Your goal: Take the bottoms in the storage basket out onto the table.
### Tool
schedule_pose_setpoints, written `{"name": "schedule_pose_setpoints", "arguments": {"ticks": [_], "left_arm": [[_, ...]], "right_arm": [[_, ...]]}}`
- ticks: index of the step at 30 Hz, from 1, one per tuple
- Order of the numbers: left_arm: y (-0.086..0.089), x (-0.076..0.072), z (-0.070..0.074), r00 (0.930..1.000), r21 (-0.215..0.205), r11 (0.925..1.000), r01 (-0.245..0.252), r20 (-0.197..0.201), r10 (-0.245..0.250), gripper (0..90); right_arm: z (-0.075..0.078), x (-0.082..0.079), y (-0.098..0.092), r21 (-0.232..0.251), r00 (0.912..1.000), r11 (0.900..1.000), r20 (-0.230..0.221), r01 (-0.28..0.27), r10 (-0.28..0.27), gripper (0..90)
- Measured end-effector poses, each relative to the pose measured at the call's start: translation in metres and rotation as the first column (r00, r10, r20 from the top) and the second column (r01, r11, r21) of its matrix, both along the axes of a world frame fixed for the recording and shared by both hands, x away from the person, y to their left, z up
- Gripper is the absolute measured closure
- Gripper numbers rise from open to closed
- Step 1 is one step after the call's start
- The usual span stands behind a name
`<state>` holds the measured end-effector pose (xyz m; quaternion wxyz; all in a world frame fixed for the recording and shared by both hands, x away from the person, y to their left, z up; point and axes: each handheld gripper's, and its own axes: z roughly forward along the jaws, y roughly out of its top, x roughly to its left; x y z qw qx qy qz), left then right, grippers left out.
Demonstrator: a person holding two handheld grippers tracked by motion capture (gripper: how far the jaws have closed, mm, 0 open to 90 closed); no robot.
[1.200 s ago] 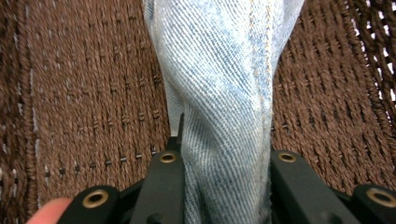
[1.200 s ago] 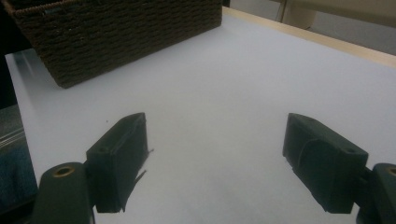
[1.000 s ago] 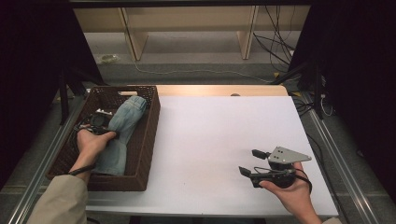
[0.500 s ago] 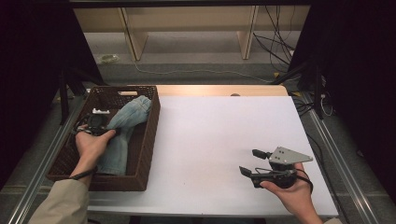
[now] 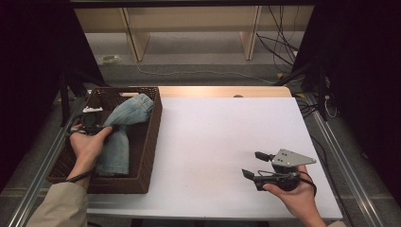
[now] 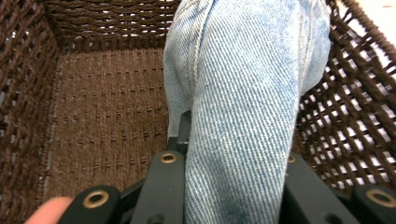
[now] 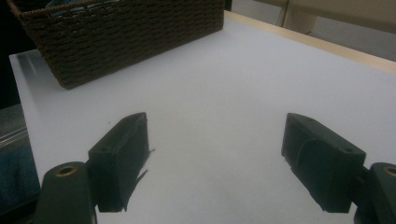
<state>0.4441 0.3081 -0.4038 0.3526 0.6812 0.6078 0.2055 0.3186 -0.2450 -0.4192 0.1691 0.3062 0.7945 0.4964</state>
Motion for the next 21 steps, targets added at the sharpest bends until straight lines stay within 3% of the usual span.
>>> {"name": "schedule_pose_setpoints", "arguments": {"ticks": [21], "left_arm": [[0.004,-0.007,0.016,0.9938,-0.027,0.9991,-0.033,0.105,0.036,74.4]], "right_arm": [[0.0,0.0,0.0,-0.007,1.0,1.0,0.001,-0.002,0.002,24.6]]}}
